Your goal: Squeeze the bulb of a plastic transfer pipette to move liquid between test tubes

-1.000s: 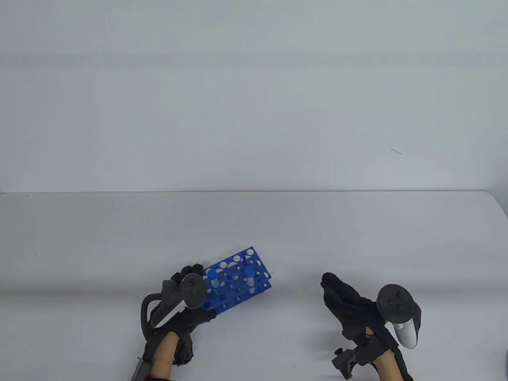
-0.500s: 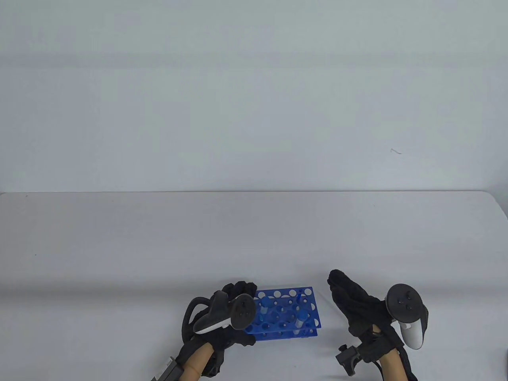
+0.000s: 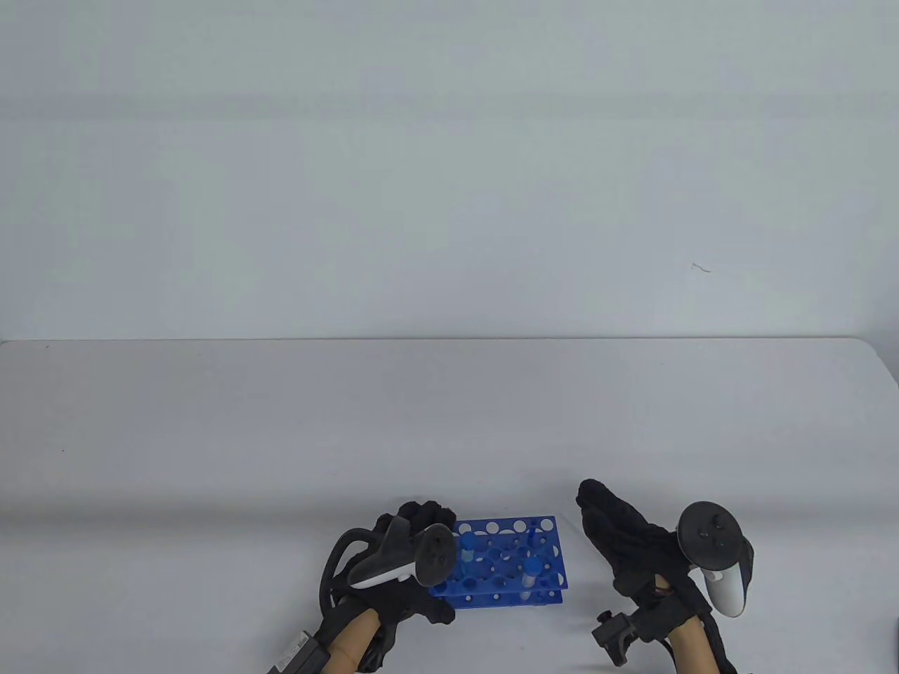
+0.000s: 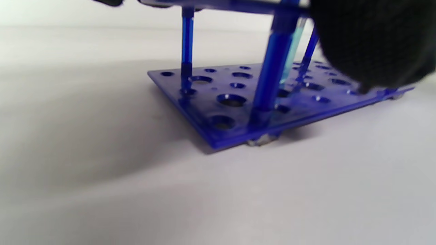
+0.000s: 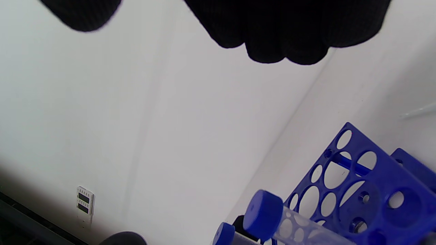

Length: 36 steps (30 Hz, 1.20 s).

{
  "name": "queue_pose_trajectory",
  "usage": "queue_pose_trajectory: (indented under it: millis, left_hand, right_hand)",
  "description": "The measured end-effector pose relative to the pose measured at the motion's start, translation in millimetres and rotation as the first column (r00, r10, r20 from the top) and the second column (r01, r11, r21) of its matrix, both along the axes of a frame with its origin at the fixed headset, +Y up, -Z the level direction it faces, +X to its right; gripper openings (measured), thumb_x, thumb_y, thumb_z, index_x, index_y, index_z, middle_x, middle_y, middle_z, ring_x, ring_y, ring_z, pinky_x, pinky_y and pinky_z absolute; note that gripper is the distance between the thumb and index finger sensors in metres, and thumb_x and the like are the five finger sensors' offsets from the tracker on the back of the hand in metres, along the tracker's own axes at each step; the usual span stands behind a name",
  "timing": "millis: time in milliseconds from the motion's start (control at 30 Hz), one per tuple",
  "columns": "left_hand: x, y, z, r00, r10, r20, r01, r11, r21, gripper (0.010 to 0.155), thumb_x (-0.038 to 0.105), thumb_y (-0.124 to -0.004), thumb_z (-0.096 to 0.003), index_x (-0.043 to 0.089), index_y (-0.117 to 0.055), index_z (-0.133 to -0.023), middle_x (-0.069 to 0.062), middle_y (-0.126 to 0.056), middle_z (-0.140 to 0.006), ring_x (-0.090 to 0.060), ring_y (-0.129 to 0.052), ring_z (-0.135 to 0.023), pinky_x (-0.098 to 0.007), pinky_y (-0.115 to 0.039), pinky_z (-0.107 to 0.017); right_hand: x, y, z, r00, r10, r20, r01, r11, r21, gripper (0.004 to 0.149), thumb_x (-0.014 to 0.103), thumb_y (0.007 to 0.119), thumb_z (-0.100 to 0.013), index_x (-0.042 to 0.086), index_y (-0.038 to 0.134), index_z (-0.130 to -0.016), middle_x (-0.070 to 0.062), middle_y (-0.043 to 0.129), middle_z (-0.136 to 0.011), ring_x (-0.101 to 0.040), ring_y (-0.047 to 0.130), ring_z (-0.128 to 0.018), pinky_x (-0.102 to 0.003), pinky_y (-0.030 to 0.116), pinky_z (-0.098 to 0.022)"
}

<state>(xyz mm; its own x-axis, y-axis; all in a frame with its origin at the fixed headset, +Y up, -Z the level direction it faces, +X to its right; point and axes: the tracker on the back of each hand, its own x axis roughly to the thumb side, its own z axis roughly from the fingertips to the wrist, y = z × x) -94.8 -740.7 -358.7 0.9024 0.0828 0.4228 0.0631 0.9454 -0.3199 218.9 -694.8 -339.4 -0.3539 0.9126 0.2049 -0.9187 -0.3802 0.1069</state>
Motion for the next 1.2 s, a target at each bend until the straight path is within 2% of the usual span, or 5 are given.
queue_pose_trajectory:
  millis: [133, 300, 967, 1100, 1200]
  left_hand:
    - [-6, 15, 2, 0.983, 0.174, -0.055, -0.173, 0.985, 0.016, 0.116, 0.075, -0.066, -0.0260, 0.024, -0.012, -0.115, -0.010, -0.013, -0.128, -0.039, -0.017, -0.118, -0.063, -0.024, -0.087]
    - [-2, 18, 7, 0.932, 0.345, -0.113, -0.330, 0.934, 0.134, 0.101, 0.072, -0.068, -0.0326, 0.028, -0.031, -0.116, -0.003, -0.040, -0.125, -0.031, -0.040, -0.113, -0.053, -0.044, -0.084]
    - [5, -12, 5, 0.855, 0.438, -0.279, -0.351, 0.883, 0.311, 0.055, 0.061, -0.077, -0.0376, 0.049, -0.072, -0.090, 0.011, -0.056, -0.108, -0.020, -0.047, -0.097, -0.050, -0.044, -0.078]
    - [5, -13, 6, 0.853, 0.444, -0.276, -0.357, 0.880, 0.314, 0.053, 0.061, -0.075, -0.0383, 0.050, -0.072, -0.089, 0.013, -0.054, -0.108, -0.019, -0.045, -0.097, -0.049, -0.041, -0.079]
    - [5, -14, 6, 0.849, 0.450, -0.276, -0.363, 0.877, 0.314, 0.052, 0.061, -0.075, -0.0385, 0.050, -0.072, -0.089, 0.014, -0.054, -0.108, -0.018, -0.044, -0.098, -0.049, -0.039, -0.080]
  right_hand:
    - [-1, 0, 0, 1.000, 0.006, -0.002, -0.006, 1.000, 0.000, 0.082, 0.059, 0.066, -0.043, 0.002, 0.059, -0.102, -0.029, 0.065, -0.107, -0.055, 0.066, -0.090, -0.063, 0.062, -0.061]
    - [-1, 0, 0, 1.000, 0.009, -0.001, -0.009, 1.000, 0.000, 0.082, 0.059, 0.066, -0.043, 0.002, 0.059, -0.102, -0.029, 0.065, -0.107, -0.055, 0.067, -0.090, -0.064, 0.062, -0.061]
    - [-8, -1, 0, 0.997, 0.081, -0.002, -0.081, 0.996, 0.031, 0.079, 0.057, 0.069, -0.043, 0.004, 0.061, -0.102, -0.027, 0.068, -0.106, -0.052, 0.071, -0.089, -0.061, 0.065, -0.060]
    - [-13, 5, 4, 0.992, 0.127, 0.024, -0.129, 0.989, 0.072, 0.077, 0.056, 0.070, -0.043, 0.005, 0.063, -0.101, -0.026, 0.071, -0.104, -0.045, 0.081, -0.080, -0.052, 0.071, -0.054]
    - [-22, 28, 16, 0.963, 0.227, 0.143, -0.253, 0.946, 0.202, 0.069, 0.052, 0.073, -0.043, 0.009, 0.073, -0.096, -0.020, 0.086, -0.093, -0.029, 0.094, -0.057, -0.037, 0.078, -0.038]
